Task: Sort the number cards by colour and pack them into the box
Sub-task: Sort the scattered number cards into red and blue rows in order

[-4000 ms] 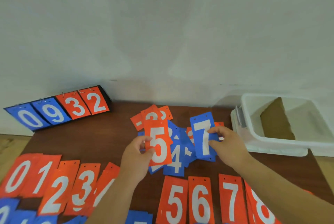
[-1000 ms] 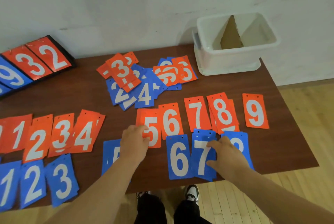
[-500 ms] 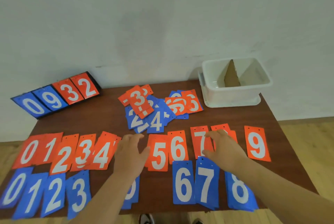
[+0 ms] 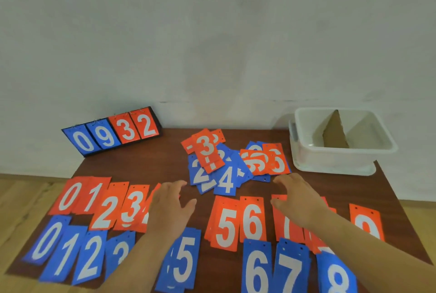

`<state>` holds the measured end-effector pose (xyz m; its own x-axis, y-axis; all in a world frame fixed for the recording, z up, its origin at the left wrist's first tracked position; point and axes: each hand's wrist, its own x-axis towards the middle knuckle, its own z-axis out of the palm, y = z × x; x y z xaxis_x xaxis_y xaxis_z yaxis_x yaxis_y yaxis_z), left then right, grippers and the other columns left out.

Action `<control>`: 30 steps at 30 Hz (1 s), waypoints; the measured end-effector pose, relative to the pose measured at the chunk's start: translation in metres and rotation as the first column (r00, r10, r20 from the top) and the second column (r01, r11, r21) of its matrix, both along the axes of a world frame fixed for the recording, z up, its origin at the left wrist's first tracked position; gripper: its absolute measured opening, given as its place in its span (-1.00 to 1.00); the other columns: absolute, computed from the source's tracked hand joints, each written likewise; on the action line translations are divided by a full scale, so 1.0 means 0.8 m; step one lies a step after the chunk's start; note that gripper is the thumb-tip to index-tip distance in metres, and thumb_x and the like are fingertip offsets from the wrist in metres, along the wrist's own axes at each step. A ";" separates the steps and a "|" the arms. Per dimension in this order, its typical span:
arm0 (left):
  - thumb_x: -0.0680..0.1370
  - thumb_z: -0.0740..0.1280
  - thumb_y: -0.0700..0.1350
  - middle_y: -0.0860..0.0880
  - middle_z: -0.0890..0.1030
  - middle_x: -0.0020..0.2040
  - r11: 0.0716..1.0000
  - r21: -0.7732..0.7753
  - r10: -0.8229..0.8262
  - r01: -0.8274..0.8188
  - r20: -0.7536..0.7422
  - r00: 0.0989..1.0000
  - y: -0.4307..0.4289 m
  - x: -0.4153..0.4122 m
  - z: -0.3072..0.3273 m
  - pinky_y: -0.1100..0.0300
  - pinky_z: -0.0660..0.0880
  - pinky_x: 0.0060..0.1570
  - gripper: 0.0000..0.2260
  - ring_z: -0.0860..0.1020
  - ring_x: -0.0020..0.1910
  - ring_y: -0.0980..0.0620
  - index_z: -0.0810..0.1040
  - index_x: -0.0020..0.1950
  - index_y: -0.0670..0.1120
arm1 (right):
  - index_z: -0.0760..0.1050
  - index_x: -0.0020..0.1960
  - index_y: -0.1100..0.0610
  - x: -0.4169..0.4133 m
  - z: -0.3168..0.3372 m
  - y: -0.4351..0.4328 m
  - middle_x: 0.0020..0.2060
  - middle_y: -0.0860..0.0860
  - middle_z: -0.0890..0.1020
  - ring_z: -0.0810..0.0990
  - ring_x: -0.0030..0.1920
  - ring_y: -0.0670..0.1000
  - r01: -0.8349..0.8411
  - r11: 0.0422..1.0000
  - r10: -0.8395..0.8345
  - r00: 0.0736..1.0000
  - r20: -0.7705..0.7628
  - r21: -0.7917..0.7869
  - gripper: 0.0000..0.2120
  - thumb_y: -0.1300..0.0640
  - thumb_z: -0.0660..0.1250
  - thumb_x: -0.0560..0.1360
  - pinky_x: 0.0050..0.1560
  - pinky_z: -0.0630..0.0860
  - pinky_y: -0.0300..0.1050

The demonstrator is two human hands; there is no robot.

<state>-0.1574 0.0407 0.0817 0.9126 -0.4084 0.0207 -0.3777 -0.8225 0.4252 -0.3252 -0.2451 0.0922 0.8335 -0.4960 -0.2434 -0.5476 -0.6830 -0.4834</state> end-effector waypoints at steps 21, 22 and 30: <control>0.42 0.44 0.25 -0.13 0.49 0.27 0.994 0.104 0.081 -0.045 -0.369 0.926 -0.152 0.254 -0.113 -0.09 0.49 0.24 -0.37 0.49 0.28 -0.21 0.39 0.44 0.10 | 0.56 0.18 0.08 0.179 -0.134 -0.115 0.03 0.16 0.61 0.60 -0.02 0.18 0.395 0.917 -0.399 0.900 -0.174 -0.059 -0.54 -0.17 0.20 0.43 0.06 0.55 0.00; 0.40 0.42 0.28 -0.14 0.51 0.26 0.992 0.099 0.106 -0.073 -0.395 0.913 -0.164 0.266 -0.119 -0.09 0.50 0.23 -0.37 0.51 0.25 -0.22 0.41 0.41 0.09 | 0.56 0.15 0.07 0.185 -0.142 -0.120 0.00 0.15 0.61 0.59 -0.04 0.17 0.400 0.914 -0.406 0.895 -0.184 -0.073 -0.53 -0.19 0.16 0.42 0.03 0.54 -0.01; 0.34 0.45 0.34 -0.15 0.38 0.41 0.952 0.231 0.277 -0.200 -0.375 0.885 -0.233 0.288 -0.154 -0.18 0.47 0.23 -0.12 0.39 0.34 -0.27 0.15 0.52 0.10 | 0.39 0.39 -0.10 0.219 -0.153 -0.124 0.15 0.08 0.50 0.58 0.09 0.13 0.375 0.924 -0.380 0.884 -0.271 -0.074 -0.40 -0.14 0.47 0.39 0.14 0.52 -0.02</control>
